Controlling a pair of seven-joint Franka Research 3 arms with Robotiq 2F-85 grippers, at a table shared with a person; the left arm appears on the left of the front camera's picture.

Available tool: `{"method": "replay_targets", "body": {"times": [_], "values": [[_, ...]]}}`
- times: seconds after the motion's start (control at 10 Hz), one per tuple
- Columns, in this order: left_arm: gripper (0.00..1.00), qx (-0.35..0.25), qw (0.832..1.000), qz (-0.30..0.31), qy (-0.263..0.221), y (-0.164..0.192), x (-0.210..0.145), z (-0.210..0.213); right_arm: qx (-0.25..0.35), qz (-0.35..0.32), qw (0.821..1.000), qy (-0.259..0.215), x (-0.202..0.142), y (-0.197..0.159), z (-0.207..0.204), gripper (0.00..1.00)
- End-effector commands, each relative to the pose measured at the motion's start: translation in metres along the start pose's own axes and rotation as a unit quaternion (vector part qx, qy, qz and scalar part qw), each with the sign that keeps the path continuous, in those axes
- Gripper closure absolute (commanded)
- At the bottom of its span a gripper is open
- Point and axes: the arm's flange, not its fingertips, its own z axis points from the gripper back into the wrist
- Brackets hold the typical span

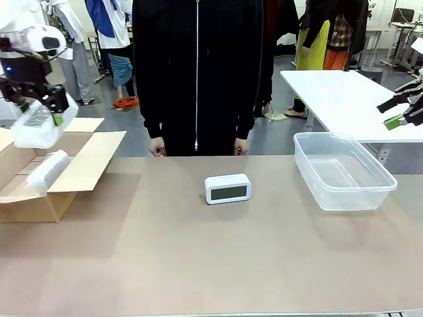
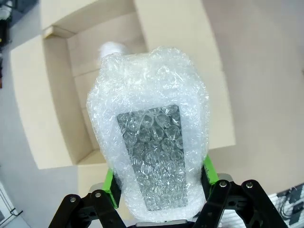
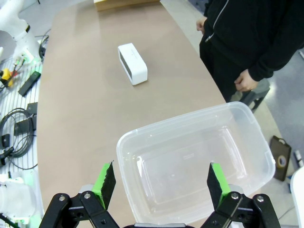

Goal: Separate and place wrapped and unwrapped clocks.
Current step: If the picked Digital clock is wrapped, place it in the Package Box ; if not, place it in the Organizing box.

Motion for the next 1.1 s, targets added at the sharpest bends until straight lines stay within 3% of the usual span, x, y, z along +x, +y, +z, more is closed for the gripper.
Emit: {"method": "replay_targets", "body": {"times": [0.0, 0.2, 0.4, 0.6, 1.0], "values": [[0.21, 0.037, 0.999, 0.021, -0.034, 0.033, -0.011, -0.023, 0.001, 0.002, 1.0, -0.005, 0.0, 0.0, -0.001, 0.0], [0.21, 0.022, 0.999, 0.009, -0.033, 0.055, -0.019, -0.056, 0.001, 0.002, 1.0, -0.005, 0.0, 0.0, -0.001, 0.0], [0.21, -0.004, 0.997, -0.061, -0.043, 0.068, -0.028, -0.089, 0.001, 0.002, 1.0, -0.005, 0.0, 0.0, -0.001, 0.0], [0.21, -0.052, 0.992, -0.114, -0.021, 0.073, -0.034, -0.123, 0.001, 0.002, 1.0, -0.005, 0.0, 0.0, -0.001, 0.0], [0.21, -0.088, 0.991, -0.094, -0.019, 0.092, -0.03, -0.155, 0.001, 0.002, 1.0, -0.005, 0.0, 0.0, -0.001, 0.0]]}}
